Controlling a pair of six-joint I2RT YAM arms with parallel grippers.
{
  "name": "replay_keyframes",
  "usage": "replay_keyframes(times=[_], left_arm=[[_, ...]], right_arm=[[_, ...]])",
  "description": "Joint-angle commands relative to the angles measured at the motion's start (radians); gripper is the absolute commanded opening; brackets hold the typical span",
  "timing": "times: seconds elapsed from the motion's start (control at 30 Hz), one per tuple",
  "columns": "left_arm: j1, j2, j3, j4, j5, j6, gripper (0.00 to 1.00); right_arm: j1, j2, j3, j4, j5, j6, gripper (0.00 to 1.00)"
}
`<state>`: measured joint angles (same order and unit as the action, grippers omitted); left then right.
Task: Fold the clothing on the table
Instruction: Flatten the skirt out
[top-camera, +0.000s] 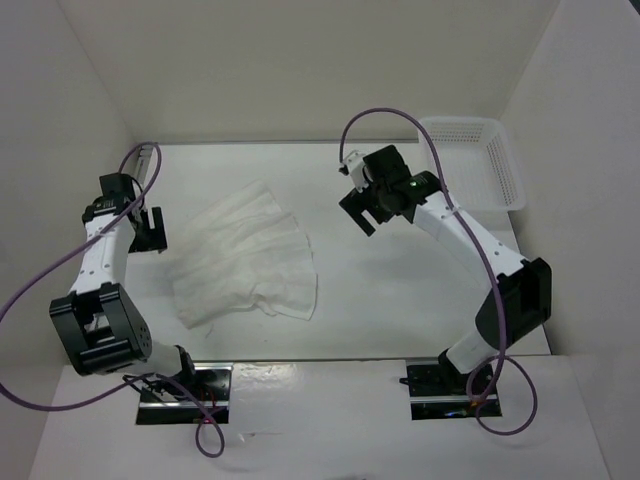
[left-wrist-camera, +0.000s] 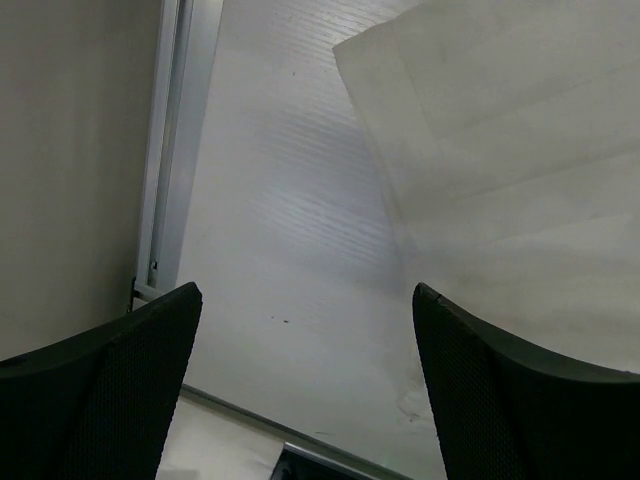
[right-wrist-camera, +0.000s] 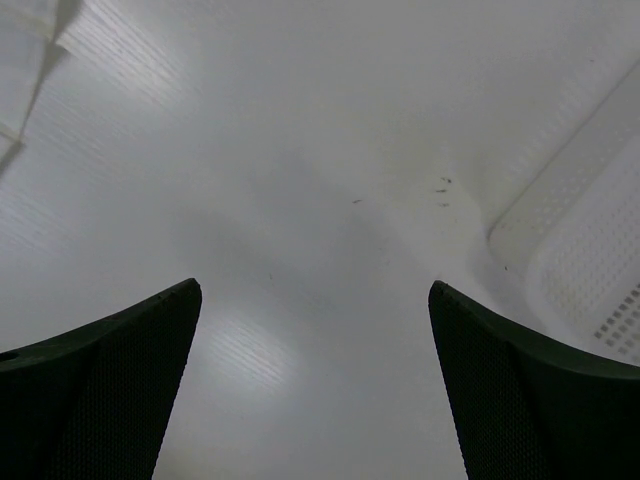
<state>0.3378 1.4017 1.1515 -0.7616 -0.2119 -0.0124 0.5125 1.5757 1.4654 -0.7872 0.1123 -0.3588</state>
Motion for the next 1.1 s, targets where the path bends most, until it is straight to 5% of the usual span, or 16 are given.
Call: replay_keyframes(times=[0.0, 0.3, 0.73, 1.07], left_arm=[[-0.003, 0.058, 0.057, 0.074, -0.092, -0.035, 0.92], [-0.013, 0.273, 0.111, 0.156, -0.074, -0.035, 0.71], [-0.045, 0.370, 0.133, 0.177, -0.034, 0.136, 0.85], [-0.045, 0.402, 0.080, 0.237, -0.026, 0.348, 0.82]], right_arm=[[0.003, -0.129, -0.068, 0.011, 0.111, -0.028, 0.98], [-0.106, -0.287, -0.149, -0.007, 0.092, -0.039, 0.98], [-0.189, -0.319, -0.140, -0.017, 0.020, -0.011, 0.98], [-0.220, -0.301, -0.089, -0.027, 0.001, 0.007, 0.98]])
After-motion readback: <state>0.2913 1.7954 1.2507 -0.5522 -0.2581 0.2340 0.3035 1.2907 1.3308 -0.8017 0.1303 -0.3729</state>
